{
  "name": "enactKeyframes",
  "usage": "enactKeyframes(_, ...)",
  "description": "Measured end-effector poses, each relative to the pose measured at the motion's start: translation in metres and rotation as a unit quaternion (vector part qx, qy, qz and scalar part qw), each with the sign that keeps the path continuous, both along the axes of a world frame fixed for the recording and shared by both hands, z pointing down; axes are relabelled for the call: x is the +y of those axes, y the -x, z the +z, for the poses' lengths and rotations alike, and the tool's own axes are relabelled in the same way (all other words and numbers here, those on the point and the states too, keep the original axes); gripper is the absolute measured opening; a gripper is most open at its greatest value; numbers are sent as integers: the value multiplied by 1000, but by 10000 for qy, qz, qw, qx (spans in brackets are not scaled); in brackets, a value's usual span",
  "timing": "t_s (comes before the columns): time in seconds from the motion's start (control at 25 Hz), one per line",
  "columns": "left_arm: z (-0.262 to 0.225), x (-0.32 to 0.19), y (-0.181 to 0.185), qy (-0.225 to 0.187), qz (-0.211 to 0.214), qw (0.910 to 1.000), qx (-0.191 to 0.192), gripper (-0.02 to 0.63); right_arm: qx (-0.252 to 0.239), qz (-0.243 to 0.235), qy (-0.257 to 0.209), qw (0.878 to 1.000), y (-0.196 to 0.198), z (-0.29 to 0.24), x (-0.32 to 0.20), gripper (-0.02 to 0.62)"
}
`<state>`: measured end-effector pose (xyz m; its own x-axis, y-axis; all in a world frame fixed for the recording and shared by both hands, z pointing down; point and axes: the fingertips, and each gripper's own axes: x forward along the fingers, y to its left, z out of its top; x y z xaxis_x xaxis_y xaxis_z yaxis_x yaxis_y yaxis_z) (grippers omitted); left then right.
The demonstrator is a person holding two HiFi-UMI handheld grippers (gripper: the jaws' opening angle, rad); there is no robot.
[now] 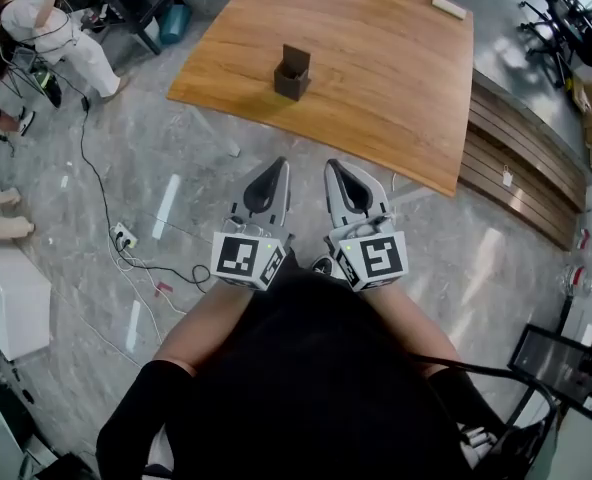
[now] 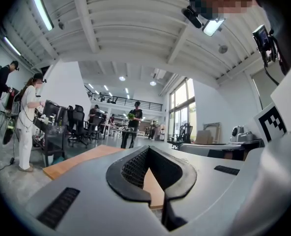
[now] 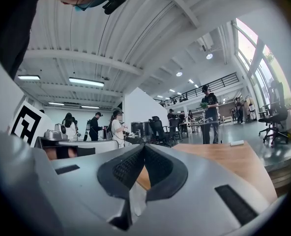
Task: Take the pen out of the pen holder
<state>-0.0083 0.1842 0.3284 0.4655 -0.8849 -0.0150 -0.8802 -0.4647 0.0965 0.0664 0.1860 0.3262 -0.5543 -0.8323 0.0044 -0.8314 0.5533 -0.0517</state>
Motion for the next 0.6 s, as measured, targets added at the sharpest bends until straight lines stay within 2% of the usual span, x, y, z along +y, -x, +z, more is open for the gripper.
enactKeyframes(0.24, 12, -30, 1, 69, -74, 9999, -14, 0, 43, -69, 123, 9999, 1, 12, -29, 14)
enactKeyframes(0.6, 48, -143, 21, 391, 72, 9992, 5, 0, 236, 18, 280, 9993, 24, 39, -135, 14)
